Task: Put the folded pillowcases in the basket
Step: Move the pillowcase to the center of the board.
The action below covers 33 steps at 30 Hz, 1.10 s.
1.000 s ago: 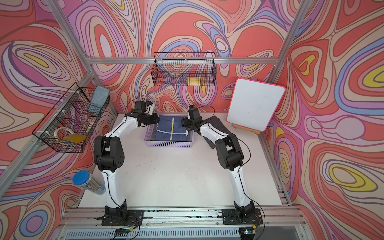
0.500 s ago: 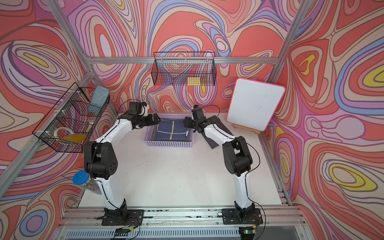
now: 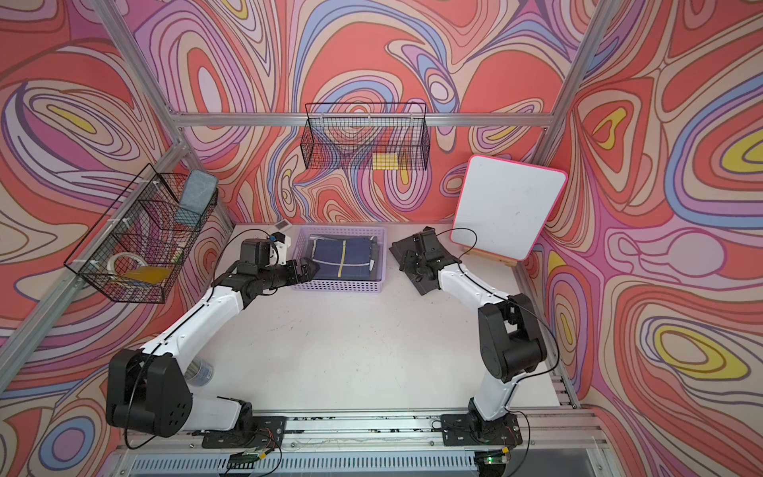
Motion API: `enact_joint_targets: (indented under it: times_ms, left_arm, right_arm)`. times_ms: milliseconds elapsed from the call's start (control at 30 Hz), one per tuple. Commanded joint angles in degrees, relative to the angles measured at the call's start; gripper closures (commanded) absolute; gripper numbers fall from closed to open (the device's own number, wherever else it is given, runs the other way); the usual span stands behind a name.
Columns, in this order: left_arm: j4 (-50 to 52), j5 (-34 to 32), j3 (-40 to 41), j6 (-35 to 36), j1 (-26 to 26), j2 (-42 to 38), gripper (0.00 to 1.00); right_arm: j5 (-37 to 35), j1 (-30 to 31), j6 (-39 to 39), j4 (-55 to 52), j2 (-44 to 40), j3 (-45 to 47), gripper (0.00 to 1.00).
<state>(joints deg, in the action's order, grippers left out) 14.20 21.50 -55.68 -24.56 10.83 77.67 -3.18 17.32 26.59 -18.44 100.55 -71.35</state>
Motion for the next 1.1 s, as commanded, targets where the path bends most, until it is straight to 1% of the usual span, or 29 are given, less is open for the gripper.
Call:
enact_joint_targets:
  times_ms: [0, 167, 433, 633, 733, 900, 1067]
  left_arm:
    - [-3.71, 0.5, 4.44, -1.96, 1.66, -4.13, 0.01]
    - [-4.51, 1.01, 10.42, -2.84, 2.44, -8.01, 0.01]
    - [-3.48, -0.27, 14.26, -2.11, 2.44, -11.31, 0.01]
    - [-4.31, 1.02, 15.07, -1.91, 2.44, -11.14, 0.01]
    - [-5.43, 1.35, 15.5, -2.12, 2.44, -10.49, 0.01]
    - [-5.75, 1.67, 15.77, -2.44, 2.44, -9.88, 0.01]
    - [-5.41, 1.52, 16.1, -2.56, 2.44, -10.67, 0.01]
  right_arm:
    - [-1.91, -0.08, -3.67, -4.06, 3.59, -2.0, 0.31]
    - [-5.74, -0.17, -8.48, -10.87, 9.34, -8.44, 0.37]
    - [-4.46, -0.11, -13.04, -18.2, 17.67, -17.41, 0.46]
    - [-3.85, -0.1, -13.58, -18.69, 19.75, -17.89, 0.5]
    - [-3.41, -0.09, -13.75, -18.81, 19.85, -17.59, 0.56]
    - [-3.17, -0.1, -13.8, -19.34, 20.22, -17.42, 0.6]
    - [-2.97, -0.1, -13.39, -19.49, 20.43, -16.22, 0.68]
